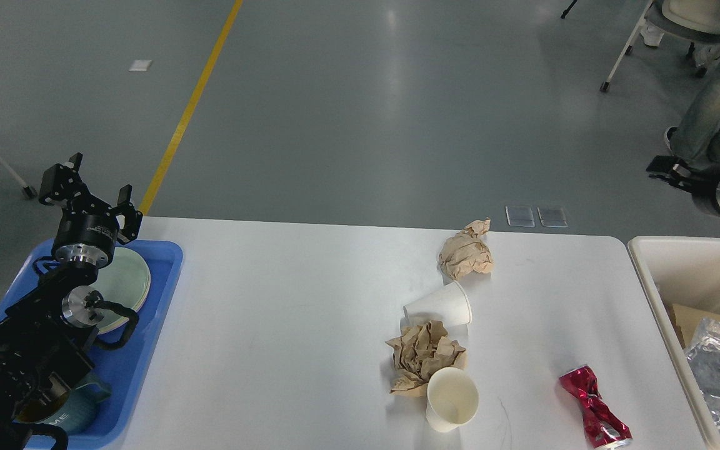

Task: Tidy desktop
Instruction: 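Bring the right gripper over to the white paper cup and grasp it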

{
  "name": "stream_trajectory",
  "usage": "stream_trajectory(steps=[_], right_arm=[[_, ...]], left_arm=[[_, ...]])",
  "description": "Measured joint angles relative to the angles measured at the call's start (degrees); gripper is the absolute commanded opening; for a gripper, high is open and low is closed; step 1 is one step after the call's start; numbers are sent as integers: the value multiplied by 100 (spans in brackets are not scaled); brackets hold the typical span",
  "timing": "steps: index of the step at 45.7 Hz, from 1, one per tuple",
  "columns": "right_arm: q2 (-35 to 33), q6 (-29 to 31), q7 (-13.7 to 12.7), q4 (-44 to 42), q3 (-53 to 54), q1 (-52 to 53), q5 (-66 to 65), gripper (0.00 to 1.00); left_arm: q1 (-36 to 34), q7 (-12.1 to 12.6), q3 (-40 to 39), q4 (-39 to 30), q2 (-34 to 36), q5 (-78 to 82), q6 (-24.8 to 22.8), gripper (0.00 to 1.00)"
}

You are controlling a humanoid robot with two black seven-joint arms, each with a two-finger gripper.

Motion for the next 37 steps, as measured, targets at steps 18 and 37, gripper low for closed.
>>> stream_trajectory(steps=[18, 37], right_arm=[[1106, 3438, 37, 673, -262, 2188, 46, 100], [1153, 3542, 33, 1741, -90, 2785, 109, 100]], left_arm=[[0, 0, 0, 0, 0, -2, 0, 96], [-1, 0, 0, 0, 0, -1, 0, 96]])
